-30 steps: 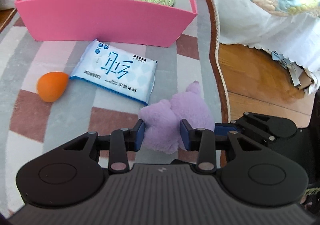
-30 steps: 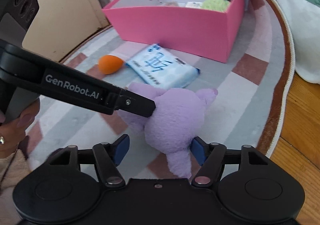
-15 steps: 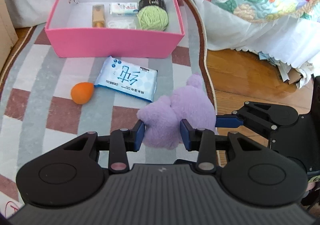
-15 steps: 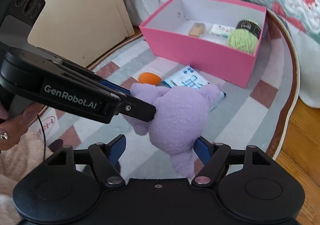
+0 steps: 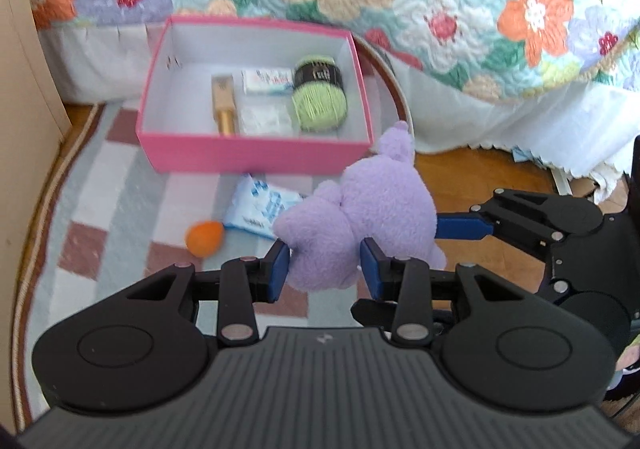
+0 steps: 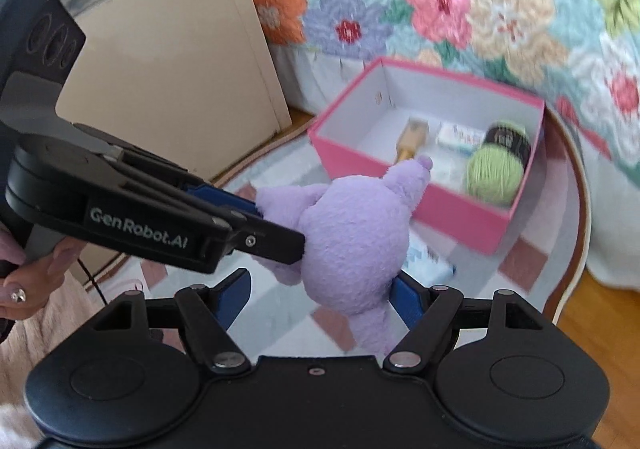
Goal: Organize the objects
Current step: 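Lift the purple plush toy with the left tool into the pink box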
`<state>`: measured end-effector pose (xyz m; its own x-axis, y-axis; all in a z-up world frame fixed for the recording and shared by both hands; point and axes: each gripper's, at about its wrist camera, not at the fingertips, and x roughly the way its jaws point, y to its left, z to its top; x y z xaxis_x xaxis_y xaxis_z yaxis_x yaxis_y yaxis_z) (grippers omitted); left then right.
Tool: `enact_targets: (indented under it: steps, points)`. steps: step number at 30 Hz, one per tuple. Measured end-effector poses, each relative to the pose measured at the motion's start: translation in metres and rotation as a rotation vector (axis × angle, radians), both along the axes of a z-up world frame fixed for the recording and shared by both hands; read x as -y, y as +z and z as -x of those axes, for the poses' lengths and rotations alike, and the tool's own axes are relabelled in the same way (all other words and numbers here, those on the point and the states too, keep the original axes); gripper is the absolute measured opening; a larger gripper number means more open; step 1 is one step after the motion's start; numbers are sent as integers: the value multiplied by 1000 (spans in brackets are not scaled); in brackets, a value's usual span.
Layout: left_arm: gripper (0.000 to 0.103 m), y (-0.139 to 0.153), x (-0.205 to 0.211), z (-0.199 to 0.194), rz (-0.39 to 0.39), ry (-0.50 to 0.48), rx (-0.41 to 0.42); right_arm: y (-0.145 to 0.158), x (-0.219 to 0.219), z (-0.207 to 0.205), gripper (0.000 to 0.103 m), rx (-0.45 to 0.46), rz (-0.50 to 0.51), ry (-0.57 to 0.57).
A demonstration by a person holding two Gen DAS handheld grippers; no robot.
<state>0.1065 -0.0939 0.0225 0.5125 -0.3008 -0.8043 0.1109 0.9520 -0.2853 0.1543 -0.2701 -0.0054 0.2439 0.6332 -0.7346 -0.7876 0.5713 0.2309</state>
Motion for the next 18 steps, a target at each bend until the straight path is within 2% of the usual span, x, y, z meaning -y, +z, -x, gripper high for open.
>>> enact_targets:
  steps: [5,10,14,18]
  points:
    - [38,21,-14,-26,-40,36,28,23,-19,-24,80,40,-39,3]
    - [37,34,-29,-67,-107,78,48,30,-49,-58,78,52,-59,5]
    - [36,25,-49,-108,-122,127,33,24,-74,-91,74,45,-72,-5]
    - [34,-2,-64,-148,-161,170,11,3,-99,-122,66,1,-85,-22]
